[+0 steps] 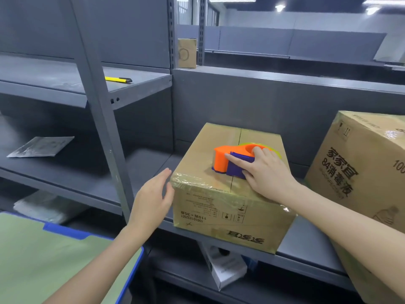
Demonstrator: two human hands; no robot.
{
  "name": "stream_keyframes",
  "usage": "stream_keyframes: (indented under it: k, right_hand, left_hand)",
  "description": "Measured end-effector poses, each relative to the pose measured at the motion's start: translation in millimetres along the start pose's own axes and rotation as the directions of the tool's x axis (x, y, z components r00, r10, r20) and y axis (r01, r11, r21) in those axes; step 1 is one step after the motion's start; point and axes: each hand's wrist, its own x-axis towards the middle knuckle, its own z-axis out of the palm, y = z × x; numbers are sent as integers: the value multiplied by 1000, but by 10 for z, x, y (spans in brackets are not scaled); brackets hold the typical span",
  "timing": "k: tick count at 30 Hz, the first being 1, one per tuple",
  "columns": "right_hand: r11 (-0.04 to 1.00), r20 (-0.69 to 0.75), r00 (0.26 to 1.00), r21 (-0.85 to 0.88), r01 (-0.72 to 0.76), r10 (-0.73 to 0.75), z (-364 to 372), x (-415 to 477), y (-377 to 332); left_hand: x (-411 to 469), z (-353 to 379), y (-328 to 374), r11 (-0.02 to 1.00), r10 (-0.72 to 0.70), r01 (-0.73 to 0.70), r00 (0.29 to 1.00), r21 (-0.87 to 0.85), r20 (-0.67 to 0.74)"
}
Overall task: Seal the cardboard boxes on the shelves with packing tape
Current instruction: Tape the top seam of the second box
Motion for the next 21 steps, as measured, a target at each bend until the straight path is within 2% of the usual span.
stream_keyframes:
  k: [2, 5, 7, 11, 15, 18, 21]
  right_hand:
    - [1000, -60, 998, 12, 9, -8, -101, 22, -77]
    - [980, -300, 935, -9, 196, -190, -178, 70, -216]
    - [947, -332, 895, 13, 320, -298, -202, 136, -347]
    - [900, -93, 930, 234, 368, -356, -141, 303, -611]
    - [824, 11, 899, 403, 397, -438, -31, 458, -756]
    - [799, 104, 884, 486, 355, -456, 30, 524, -816]
    - [779, 133, 882, 541, 317, -452, 96, 540, -840]
  left_hand:
    - [15, -7, -40, 998, -66, 66, 998, -15, 8]
    - [47, -47, -81, 992, -118, 118, 993, -34, 4]
    - [89, -70, -98, 988, -146, 148, 988, -42, 52]
    - [192, -97, -104, 985, -145, 158, 974, -65, 174]
    - [288, -91, -118, 976, -181, 204, 956, -80, 233]
    - [337, -79, -124, 974, -183, 209, 952, -84, 245]
    - [350, -76, -121, 977, -171, 195, 959, -89, 227]
